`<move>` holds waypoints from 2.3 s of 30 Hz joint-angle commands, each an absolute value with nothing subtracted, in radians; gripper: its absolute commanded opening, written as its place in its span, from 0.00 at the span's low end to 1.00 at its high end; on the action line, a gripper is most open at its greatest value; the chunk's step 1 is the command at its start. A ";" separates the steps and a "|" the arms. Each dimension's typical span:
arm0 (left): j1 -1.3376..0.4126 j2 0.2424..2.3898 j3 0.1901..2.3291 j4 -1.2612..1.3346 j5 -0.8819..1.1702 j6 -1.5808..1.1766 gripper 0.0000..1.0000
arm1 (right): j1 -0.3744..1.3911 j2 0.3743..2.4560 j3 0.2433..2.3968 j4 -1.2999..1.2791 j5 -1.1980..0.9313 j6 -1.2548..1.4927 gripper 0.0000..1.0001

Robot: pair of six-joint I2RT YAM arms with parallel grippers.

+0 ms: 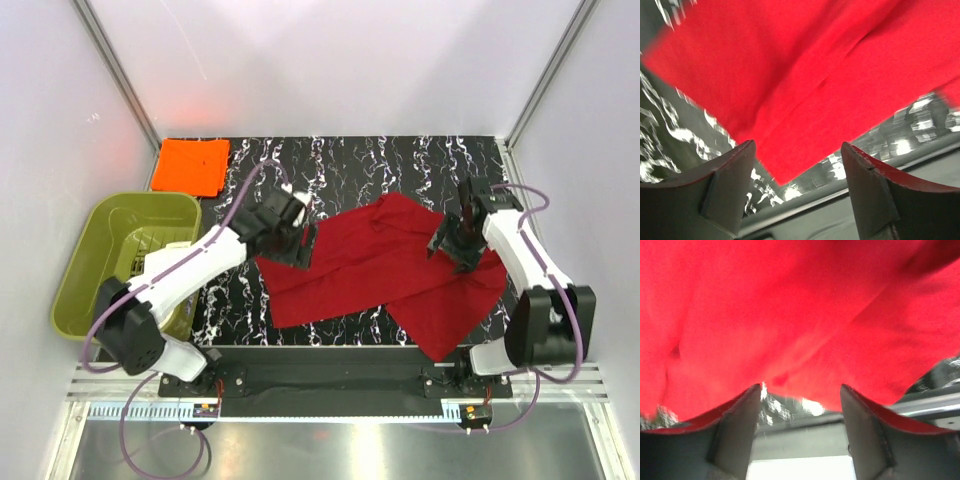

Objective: Fold and stack the t-shirts
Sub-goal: Flatten the tshirt out

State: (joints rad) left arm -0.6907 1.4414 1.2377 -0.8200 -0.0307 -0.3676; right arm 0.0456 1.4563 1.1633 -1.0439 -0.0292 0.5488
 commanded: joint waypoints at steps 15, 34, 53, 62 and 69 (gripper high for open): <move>-0.673 1.675 1.192 -0.761 -0.155 -0.396 0.00 | 0.127 1.282 0.772 -0.904 -0.333 0.623 0.38; -0.680 1.600 1.143 -0.661 -0.071 -0.388 0.82 | 0.127 1.402 0.792 -0.819 -0.314 0.680 0.31; -0.680 1.619 1.242 -0.737 -0.153 -0.345 0.00 | 0.127 1.448 0.752 -0.756 -0.322 0.693 0.32; -0.583 1.619 1.547 -0.750 -0.247 -0.305 0.00 | 0.127 1.433 0.793 -0.804 -0.307 0.689 0.32; -0.442 1.916 1.886 -0.859 -0.343 -0.295 0.61 | 0.127 1.420 0.871 -0.876 -0.258 0.663 0.35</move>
